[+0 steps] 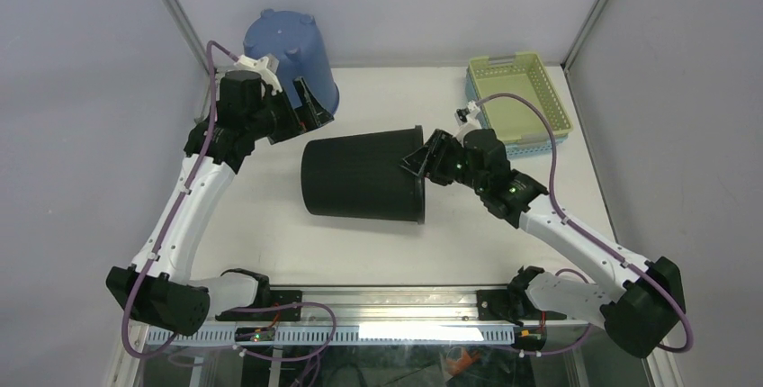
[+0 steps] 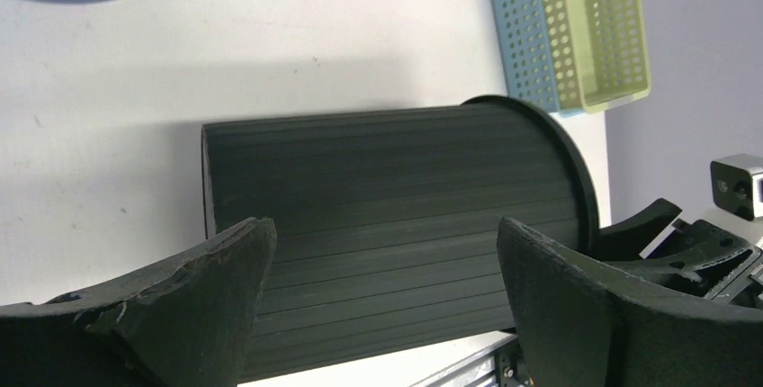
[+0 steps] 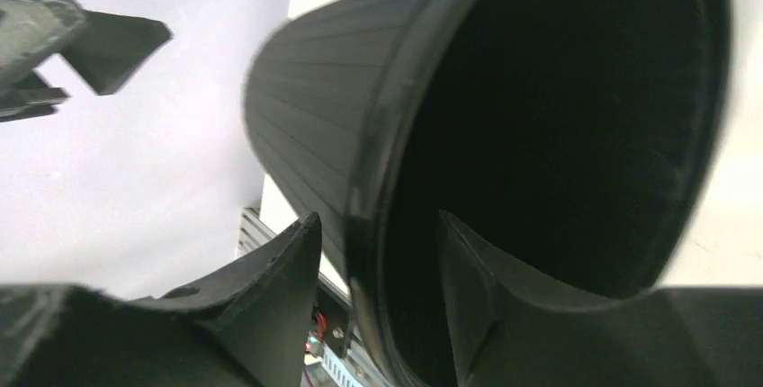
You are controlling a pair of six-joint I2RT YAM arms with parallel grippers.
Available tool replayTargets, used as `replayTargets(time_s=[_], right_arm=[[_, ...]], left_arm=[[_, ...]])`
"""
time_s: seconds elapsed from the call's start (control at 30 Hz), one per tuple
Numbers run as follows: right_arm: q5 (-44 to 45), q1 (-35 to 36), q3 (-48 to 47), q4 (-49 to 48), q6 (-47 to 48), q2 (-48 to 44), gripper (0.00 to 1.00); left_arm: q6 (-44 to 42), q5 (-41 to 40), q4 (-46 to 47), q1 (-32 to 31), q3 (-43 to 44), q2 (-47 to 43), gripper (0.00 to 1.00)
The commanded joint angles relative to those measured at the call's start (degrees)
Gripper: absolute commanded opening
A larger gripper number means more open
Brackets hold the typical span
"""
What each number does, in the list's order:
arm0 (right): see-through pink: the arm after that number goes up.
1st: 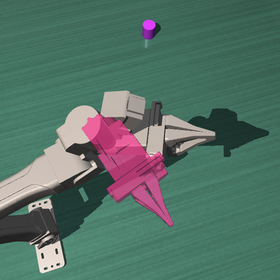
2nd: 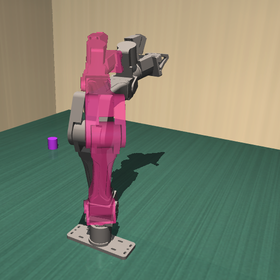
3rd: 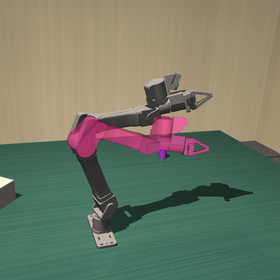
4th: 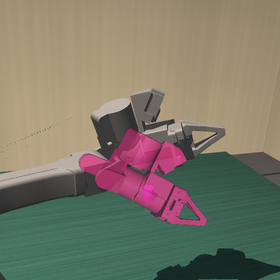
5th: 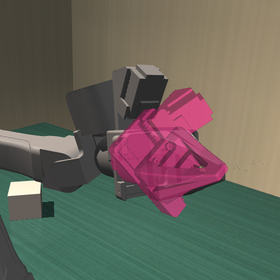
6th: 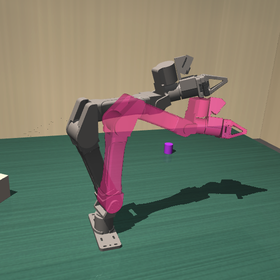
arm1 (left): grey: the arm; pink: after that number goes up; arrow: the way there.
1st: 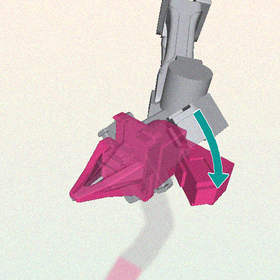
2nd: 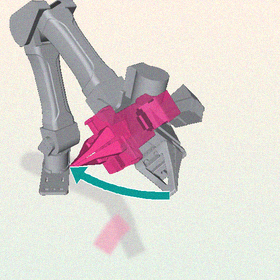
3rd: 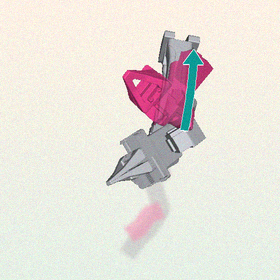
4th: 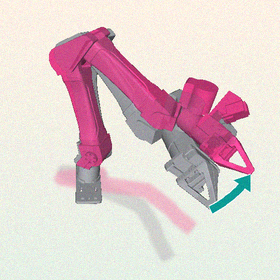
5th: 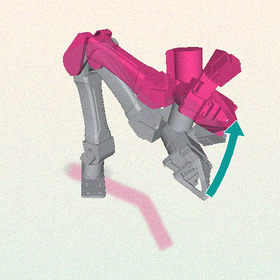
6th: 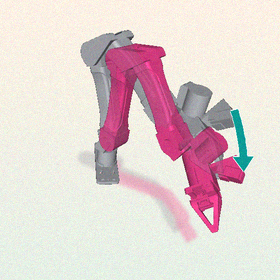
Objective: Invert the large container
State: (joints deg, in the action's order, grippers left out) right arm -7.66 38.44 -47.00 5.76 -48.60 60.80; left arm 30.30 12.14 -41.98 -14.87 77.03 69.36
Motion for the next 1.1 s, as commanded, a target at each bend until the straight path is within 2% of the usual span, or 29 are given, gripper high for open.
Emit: replayTargets(time_s=[0.0, 0.13, 0.3, 0.53, 0.7, 0.87, 1.07], right_arm=[[2.8, 0.4, -3.2, 9.7, 3.0, 0.1, 0.58], [6.5, 0.7, -7.7, 17.2, 6.3, 1.1, 0.64], [12.0, 3.0, -15.0, 26.5, 10.3, 3.9, 0.65], [20.3, 7.2, -25.7, 36.6, 12.6, 9.5, 0.63], [23.8, 8.4, -29.0, 39.9, 12.2, 10.4, 0.57], [24.6, 8.5, -28.8, 41.1, 11.9, 10.0, 0.41], [24.6, 8.5, -28.3, 41.0, 11.4, 9.1, 0.34]], left_arm=[[-2.1, -0.2, 0.7, 0.7, -2.4, 0.2, 0.99], [-3.1, -1.3, -0.7, 0.8, -3.5, -0.3, 0.99], [-4.2, -2.5, -2.5, 1.5, -3.9, -0.6, 0.99], [-3.2, 3.3, -3.3, 5.8, -7.3, -0.1, 0.99], [-3.7, 8.9, -4.5, 8.1, -9.1, 0.0, 0.99], [-3.7, 13.2, -5.0, 8.7, -10.5, -0.1, 0.99], [-3.2, 19.4, -4.5, 8.8, -11.9, 1.4, 0.99]])
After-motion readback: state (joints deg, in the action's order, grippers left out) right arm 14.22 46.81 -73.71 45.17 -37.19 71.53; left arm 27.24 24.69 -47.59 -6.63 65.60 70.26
